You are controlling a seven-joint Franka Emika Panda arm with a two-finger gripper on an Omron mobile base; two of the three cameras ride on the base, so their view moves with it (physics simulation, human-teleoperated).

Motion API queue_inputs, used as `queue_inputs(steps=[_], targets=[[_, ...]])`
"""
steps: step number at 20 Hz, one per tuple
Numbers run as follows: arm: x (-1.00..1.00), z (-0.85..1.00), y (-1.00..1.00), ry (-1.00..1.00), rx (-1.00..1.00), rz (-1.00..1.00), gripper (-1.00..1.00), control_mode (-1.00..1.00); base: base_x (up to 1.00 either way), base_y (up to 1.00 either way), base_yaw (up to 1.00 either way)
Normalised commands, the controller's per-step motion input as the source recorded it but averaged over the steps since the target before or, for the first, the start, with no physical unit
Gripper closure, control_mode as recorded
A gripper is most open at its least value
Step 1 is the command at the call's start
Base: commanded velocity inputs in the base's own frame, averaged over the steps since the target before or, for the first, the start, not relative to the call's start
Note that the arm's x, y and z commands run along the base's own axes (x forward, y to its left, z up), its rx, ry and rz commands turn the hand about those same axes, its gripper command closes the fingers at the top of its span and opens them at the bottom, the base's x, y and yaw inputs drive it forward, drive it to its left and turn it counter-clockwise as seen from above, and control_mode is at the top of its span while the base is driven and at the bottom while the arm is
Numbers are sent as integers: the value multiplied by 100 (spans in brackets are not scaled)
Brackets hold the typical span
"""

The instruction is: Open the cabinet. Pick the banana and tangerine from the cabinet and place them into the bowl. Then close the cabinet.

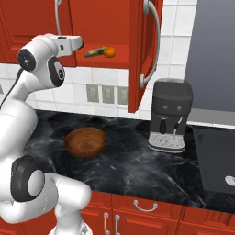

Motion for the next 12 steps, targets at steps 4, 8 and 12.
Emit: queue_inputs(steps=[4, 8, 12], targets=[[-16, 16, 8, -1, 0, 0, 100, -100, 0, 0, 0], [-29, 31, 20, 0, 0, -4, 100, -100, 0, 0, 0], [-40, 40, 31, 0, 0, -3, 100, -100, 0, 0, 0]])
